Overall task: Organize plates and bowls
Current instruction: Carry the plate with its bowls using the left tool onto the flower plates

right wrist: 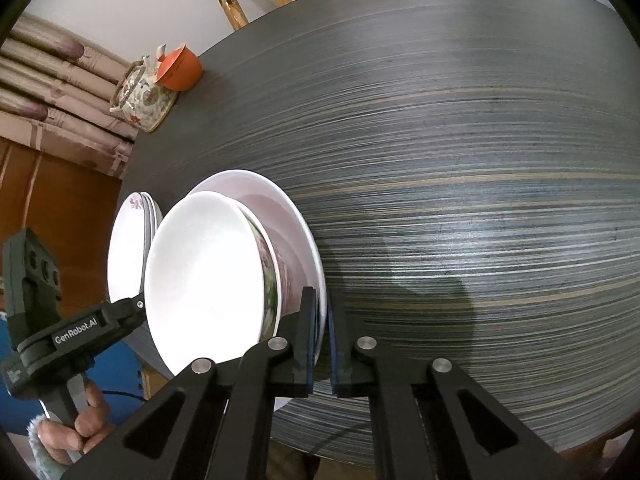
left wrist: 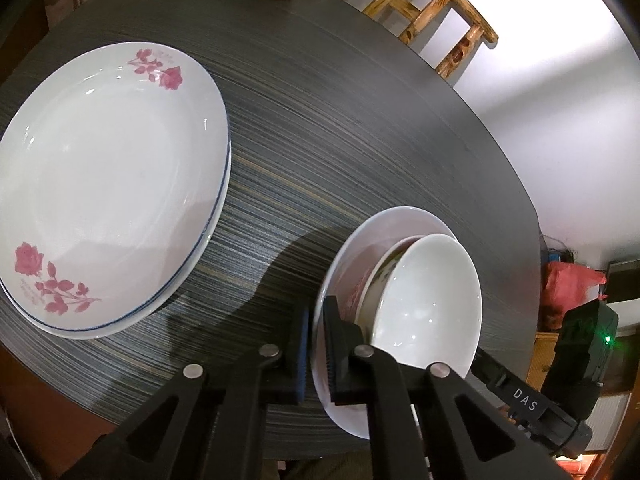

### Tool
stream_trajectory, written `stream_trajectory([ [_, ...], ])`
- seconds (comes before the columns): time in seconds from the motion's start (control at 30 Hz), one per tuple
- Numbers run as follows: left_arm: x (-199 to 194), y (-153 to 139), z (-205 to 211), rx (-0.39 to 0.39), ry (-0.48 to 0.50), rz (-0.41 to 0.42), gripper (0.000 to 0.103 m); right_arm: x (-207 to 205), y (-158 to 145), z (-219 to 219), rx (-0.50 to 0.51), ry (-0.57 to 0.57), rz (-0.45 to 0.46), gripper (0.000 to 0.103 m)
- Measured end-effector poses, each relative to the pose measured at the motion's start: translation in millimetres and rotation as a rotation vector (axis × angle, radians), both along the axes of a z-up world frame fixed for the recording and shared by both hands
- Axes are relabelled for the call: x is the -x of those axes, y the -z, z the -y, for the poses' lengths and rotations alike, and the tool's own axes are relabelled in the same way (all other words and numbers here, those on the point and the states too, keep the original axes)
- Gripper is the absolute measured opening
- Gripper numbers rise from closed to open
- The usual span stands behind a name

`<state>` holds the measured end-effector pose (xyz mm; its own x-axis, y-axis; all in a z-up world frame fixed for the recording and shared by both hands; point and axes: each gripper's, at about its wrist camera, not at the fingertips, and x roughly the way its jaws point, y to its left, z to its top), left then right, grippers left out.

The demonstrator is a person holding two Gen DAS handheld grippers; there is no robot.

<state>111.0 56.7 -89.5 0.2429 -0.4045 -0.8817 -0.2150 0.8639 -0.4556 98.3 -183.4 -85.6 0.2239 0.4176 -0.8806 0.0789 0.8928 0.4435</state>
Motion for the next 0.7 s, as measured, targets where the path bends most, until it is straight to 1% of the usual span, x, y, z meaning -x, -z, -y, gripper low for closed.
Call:
stream_trajectory([
  [0.1,2,-1,2,-0.008,0.000,0.008,0.006,0,1,1,-0.006,0.004,-0.001,0.006],
  [0.33,5,-5,9,-0.057,0.026,0.032,0.005,0,0,0,-0.004,0.000,0.012,0.007],
  [0.5,5,-6,9,-0.060,0.035,0.033,0.005,2,-1,2,-0.011,0.003,0.016,0.007],
  [0.7,3,-8,15,-0.059,0.043,0.033,0.004,2,-4,-1,0.013,0.004,0.018,0.007],
])
